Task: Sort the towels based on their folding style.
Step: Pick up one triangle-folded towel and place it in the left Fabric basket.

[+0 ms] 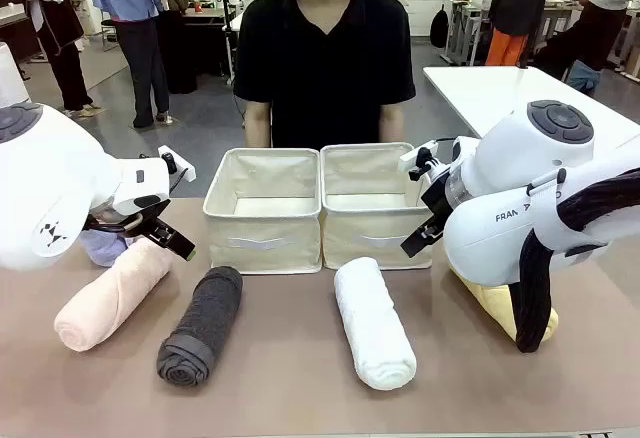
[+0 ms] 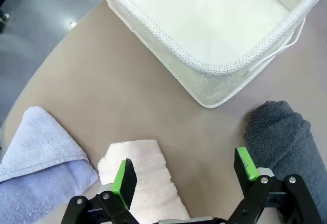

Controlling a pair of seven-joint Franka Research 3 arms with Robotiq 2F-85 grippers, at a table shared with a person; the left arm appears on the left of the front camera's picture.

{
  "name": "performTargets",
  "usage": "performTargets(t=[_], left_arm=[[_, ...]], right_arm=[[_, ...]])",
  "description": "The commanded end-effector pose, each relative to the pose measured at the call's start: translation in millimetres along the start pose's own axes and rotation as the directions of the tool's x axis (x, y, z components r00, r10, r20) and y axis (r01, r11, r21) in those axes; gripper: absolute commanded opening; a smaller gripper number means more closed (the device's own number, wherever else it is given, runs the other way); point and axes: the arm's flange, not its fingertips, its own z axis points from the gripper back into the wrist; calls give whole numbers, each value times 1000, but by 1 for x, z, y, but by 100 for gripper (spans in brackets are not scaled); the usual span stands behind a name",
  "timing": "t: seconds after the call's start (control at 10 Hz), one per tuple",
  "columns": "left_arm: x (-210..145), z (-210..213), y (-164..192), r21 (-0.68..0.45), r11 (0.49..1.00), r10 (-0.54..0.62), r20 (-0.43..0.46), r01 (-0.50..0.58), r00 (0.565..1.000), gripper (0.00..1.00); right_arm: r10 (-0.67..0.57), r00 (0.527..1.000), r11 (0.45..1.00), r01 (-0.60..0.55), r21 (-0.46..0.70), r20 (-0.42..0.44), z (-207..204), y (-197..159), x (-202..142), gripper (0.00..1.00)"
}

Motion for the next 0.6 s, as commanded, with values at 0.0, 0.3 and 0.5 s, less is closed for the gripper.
performTargets(t=[0.0, 0.3, 0.5], left_arm=[[0, 0, 0, 0, 1000, 0, 0, 0, 1000, 100], [0, 0, 0, 0, 1000, 0, 0, 0, 1000, 100], [0, 0, 0, 0, 1000, 0, 0, 0, 1000, 100]], right_arm=[[0, 1000, 1000, 0, 0, 0, 0, 0, 0, 100], [0, 1000, 1000, 0, 0, 0, 0, 0, 0, 100], [0, 1000, 1000, 0, 0, 0, 0, 0, 0, 100]])
